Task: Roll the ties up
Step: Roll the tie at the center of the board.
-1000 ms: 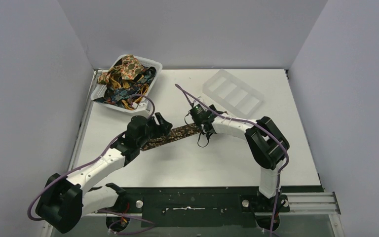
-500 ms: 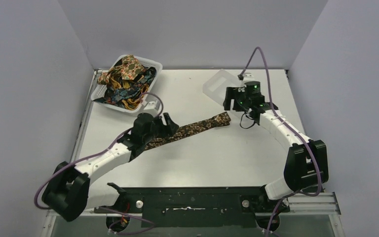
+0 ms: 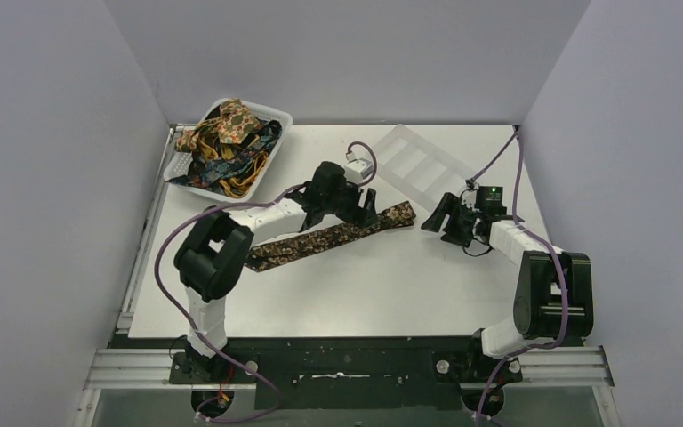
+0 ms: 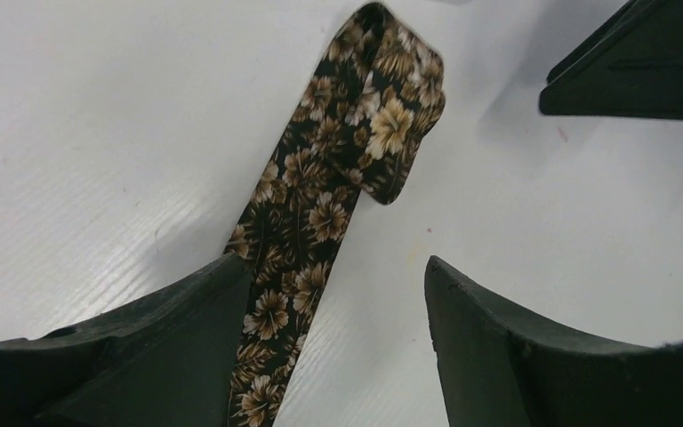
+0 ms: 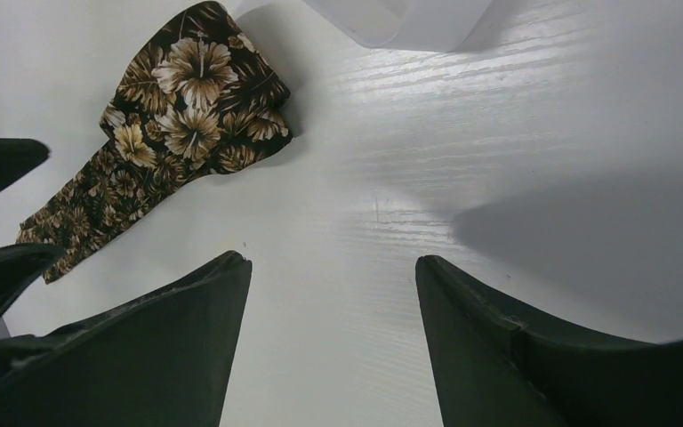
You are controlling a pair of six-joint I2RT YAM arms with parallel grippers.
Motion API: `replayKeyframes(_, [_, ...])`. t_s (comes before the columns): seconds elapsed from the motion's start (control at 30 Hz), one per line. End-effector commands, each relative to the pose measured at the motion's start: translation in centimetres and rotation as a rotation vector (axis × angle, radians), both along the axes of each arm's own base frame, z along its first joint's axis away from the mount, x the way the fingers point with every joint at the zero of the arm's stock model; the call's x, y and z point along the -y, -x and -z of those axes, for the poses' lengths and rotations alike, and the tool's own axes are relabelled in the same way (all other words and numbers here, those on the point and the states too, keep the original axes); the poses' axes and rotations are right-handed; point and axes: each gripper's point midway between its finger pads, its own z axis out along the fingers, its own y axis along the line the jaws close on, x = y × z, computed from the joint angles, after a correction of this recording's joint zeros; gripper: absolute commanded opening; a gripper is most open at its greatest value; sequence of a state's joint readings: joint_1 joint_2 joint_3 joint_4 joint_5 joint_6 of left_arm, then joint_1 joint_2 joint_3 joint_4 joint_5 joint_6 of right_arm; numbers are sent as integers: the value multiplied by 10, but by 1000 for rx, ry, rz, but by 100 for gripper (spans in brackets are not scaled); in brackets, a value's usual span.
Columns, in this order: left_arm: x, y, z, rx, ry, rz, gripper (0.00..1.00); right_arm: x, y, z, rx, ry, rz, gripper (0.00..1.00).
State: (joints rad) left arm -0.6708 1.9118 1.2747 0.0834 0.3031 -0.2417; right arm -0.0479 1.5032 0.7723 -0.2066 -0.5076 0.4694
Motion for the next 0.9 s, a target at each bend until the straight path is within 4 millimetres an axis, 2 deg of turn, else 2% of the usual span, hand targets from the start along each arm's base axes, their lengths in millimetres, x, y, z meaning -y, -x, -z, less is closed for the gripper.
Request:
replayKeyframes(0.0, [2,-12,4,12,-8,65,70,0,-12,-25,88,-23,-28,70])
replayKeyframes(0.1, [-1,-30,8,-28,7,31,71,1,-9,-23,79,-27,-29,70])
replayKeyframes(0.2, [-6,-44,23,-91,7,-14,71,-1,-4,-22,72,-39,-38,69])
replayKeyframes(0.33, [-13,-53,42,-192,21,-86,69,-2,1,-17,60,-46,-39,69])
replayKeyframes(0.4, [-9,-54,46,-215,55,-81,69,-2,2,-16,55,-47,-41,69])
replayKeyframes(0.6, [-2,-33,70,-297,64,-9,61,0,1,-17,49,-43,-23,69])
replayKeyframes(0.73, [-8,-12,79,-315,48,16,54,-1,1,-19,60,-51,-24,69])
replayKeyframes(0.87, [-9,15,88,-321,17,65,50,-1,2,-25,58,-79,-1,75])
